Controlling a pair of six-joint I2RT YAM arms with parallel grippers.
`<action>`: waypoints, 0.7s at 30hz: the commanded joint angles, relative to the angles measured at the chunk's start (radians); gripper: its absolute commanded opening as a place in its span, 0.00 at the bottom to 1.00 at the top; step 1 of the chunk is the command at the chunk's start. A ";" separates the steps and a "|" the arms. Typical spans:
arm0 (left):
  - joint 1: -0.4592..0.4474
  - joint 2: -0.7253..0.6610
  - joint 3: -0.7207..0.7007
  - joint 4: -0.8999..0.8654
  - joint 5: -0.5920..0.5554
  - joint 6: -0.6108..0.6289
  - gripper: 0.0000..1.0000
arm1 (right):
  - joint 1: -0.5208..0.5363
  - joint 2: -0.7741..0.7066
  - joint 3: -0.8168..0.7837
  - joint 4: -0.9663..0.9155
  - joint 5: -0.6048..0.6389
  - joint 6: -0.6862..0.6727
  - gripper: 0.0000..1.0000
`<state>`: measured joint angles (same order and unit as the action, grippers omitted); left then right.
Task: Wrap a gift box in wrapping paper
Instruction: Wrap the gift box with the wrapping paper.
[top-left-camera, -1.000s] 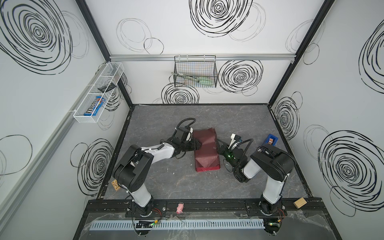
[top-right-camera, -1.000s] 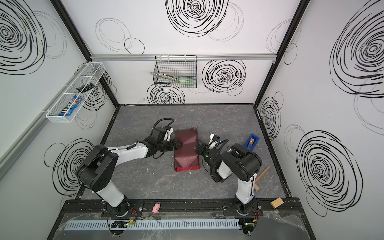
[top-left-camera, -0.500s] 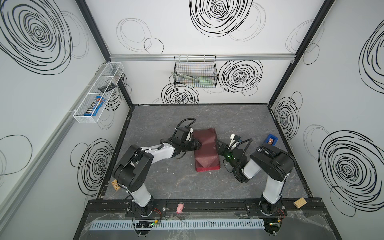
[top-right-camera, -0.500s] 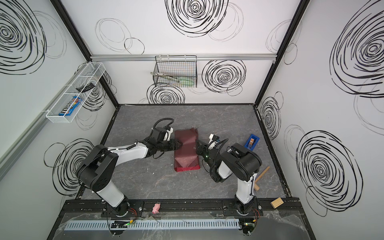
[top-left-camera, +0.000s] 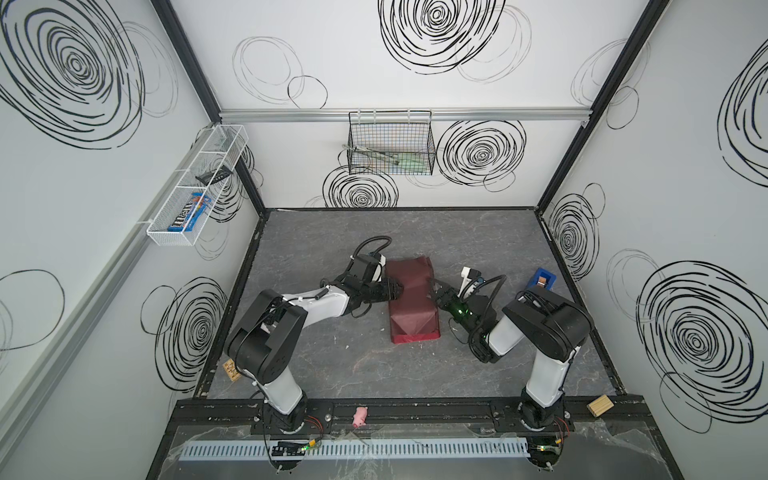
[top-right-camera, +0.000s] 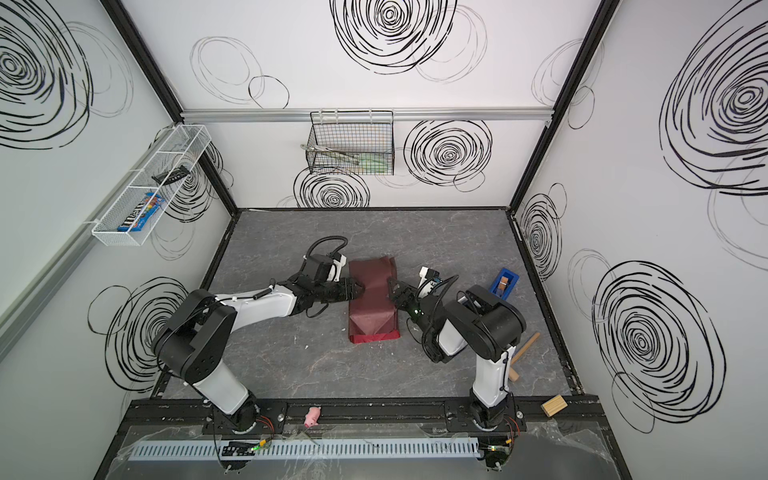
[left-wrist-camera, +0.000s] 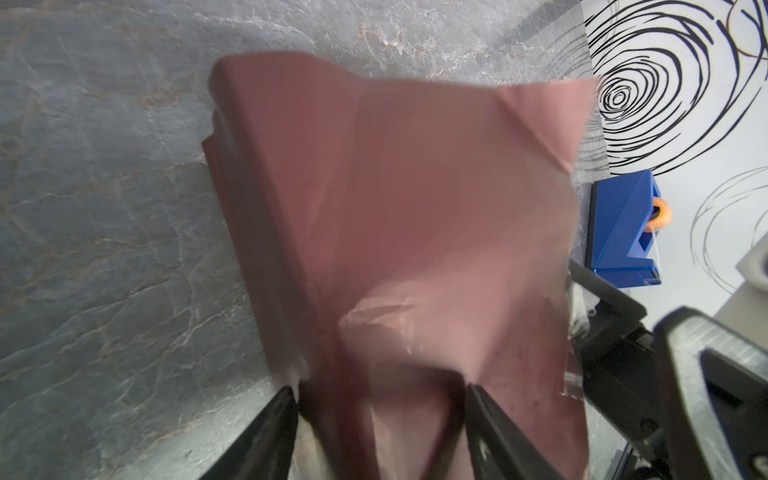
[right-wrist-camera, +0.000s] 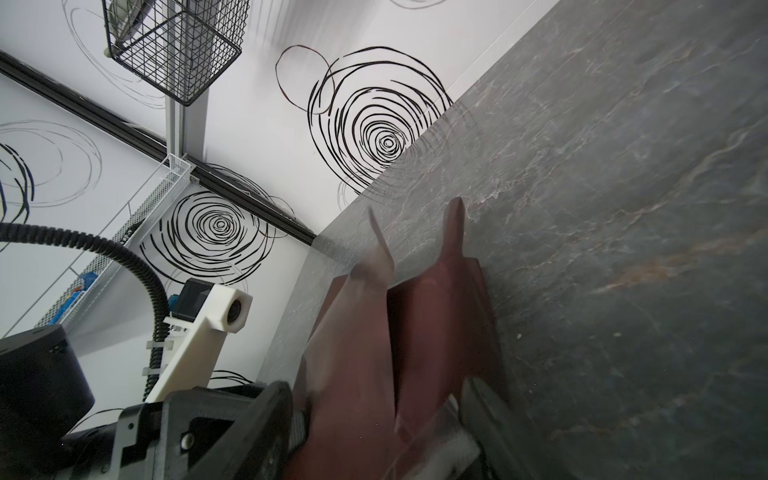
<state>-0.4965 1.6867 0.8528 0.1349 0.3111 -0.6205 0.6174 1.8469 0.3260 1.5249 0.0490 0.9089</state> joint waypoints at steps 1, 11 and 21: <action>0.005 0.028 -0.028 -0.106 -0.078 0.018 0.67 | -0.026 -0.015 -0.004 0.024 -0.051 0.016 0.76; 0.002 0.033 -0.028 -0.103 -0.075 0.018 0.67 | -0.142 -0.113 -0.042 -0.072 -0.195 0.008 0.82; -0.005 0.039 -0.028 -0.094 -0.074 0.015 0.67 | -0.210 -0.503 0.182 -1.073 -0.134 -0.381 1.00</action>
<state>-0.4976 1.6871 0.8528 0.1360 0.3096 -0.6205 0.3588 1.4120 0.4015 0.8665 -0.1959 0.7277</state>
